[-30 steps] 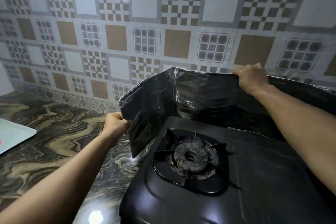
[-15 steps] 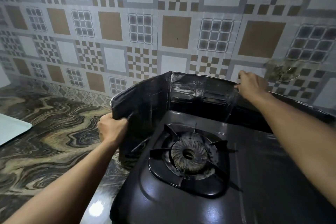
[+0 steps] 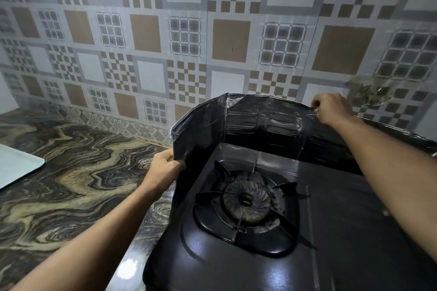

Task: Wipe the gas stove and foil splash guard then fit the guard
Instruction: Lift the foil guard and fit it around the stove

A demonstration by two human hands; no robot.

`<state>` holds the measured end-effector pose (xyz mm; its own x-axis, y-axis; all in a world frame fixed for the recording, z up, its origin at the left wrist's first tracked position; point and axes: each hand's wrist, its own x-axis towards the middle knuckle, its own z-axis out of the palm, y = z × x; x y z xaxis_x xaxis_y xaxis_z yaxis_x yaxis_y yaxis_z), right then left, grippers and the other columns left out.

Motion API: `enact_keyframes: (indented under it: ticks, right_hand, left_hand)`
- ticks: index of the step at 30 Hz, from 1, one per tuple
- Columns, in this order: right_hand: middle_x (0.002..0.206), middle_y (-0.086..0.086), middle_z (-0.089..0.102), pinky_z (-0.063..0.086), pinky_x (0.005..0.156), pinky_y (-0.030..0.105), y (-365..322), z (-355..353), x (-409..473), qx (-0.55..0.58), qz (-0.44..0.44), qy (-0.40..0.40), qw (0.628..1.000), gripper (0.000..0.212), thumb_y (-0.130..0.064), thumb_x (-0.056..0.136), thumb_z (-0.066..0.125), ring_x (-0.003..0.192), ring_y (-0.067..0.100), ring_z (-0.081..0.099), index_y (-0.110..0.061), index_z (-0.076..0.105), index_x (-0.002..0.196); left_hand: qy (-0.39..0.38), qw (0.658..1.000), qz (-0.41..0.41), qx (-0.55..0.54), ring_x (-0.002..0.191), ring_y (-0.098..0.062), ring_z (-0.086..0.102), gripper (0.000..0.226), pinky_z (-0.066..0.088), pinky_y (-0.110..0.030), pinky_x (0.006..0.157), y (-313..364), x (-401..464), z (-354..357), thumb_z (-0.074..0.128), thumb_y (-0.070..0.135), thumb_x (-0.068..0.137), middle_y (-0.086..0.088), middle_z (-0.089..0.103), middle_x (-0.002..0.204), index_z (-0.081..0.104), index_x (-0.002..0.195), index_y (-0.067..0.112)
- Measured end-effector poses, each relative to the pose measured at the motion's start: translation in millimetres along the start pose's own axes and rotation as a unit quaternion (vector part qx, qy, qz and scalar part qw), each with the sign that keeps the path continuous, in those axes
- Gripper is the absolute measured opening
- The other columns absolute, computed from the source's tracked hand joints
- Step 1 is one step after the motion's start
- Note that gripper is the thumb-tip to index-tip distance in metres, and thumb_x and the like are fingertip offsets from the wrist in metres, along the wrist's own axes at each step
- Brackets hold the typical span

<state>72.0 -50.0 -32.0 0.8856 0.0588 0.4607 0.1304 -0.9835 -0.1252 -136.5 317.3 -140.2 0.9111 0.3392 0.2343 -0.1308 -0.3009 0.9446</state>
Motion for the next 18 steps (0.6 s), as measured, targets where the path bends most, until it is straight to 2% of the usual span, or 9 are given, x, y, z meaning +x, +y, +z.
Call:
enact_keyframes:
  ticks: [5, 9, 11, 14, 16, 18]
  right_hand:
    - [0.103, 0.014, 0.070, 0.051, 0.078, 0.035, 1.4, -5.3, 1.3, 0.051, -0.032, -0.019, 0.998, 0.024, 0.003, 0.082, 0.066, 0.094, 0.031, 0.062, -0.015, 0.071, 0.095]
    - [0.108, 0.011, 0.069, 0.049, 0.087, 0.036, 0.8, -8.1, 3.3, 0.059, -0.042, -0.046, 0.996, 0.025, -0.004, 0.081, 0.074, 0.100, 0.031, 0.062, -0.012, 0.072, 0.104]
    - [0.106, 0.013, 0.071, 0.049, 0.085, 0.035, 0.5, -7.8, 3.7, 0.070, -0.035, -0.037, 0.996, 0.020, -0.009, 0.081, 0.076, 0.097, 0.031, 0.062, -0.011, 0.074, 0.101]
    - [0.097, 0.014, 0.073, 0.049, 0.078, 0.032, 0.6, -5.7, 1.2, 0.073, -0.024, 0.001, 0.997, 0.011, -0.008, 0.083, 0.074, 0.091, 0.031, 0.064, -0.010, 0.077, 0.093]
    - [0.096, 0.014, 0.074, 0.048, 0.075, 0.032, 1.2, -2.9, -1.4, 0.062, -0.019, 0.013, 0.998, 0.010, -0.008, 0.084, 0.073, 0.090, 0.032, 0.064, -0.011, 0.077, 0.092]
    - [0.098, 0.014, 0.073, 0.049, 0.075, 0.032, 0.5, -1.5, -3.1, 0.050, -0.015, 0.018, 0.998, 0.011, -0.008, 0.085, 0.072, 0.091, 0.033, 0.064, -0.013, 0.077, 0.094]
  left_hand:
    - [-0.010, 1.000, -0.022, -0.016, 0.044, -0.007, 0.034, 0.013, 0.028, -0.026, 0.044, -4.2, 0.4, 1.1, 0.053, 0.013, 0.059, 0.008, 0.039, 0.045, 0.040, 0.057, 0.013]
    - [-0.004, 0.998, -0.035, -0.044, 0.041, -0.005, 0.035, 0.024, 0.030, -0.023, 0.043, 2.9, 1.5, 7.7, 0.057, 0.005, 0.071, 0.008, 0.040, 0.044, 0.041, 0.056, 0.014]
    - [-0.007, 0.999, -0.029, -0.038, 0.041, -0.006, 0.035, 0.020, 0.030, -0.022, 0.041, 4.0, 0.6, 9.1, 0.057, 0.009, 0.067, 0.008, 0.040, 0.043, 0.041, 0.055, 0.014]
    - [-0.010, 0.999, -0.033, -0.032, 0.047, -0.012, 0.039, 0.009, 0.032, -0.026, 0.047, 1.9, -0.1, 7.5, 0.054, 0.014, 0.059, 0.002, 0.042, 0.048, 0.045, 0.060, 0.010]
    - [-0.010, 0.998, -0.043, -0.040, 0.050, -0.014, 0.039, 0.009, 0.033, -0.028, 0.051, 0.7, 0.1, 6.4, 0.053, 0.013, 0.059, -0.001, 0.042, 0.051, 0.046, 0.062, 0.009]
    - [-0.012, 0.998, -0.044, -0.043, 0.047, -0.012, 0.038, 0.008, 0.032, -0.025, 0.048, 1.9, -0.6, 6.5, 0.053, 0.012, 0.059, 0.000, 0.041, 0.049, 0.045, 0.061, 0.010]
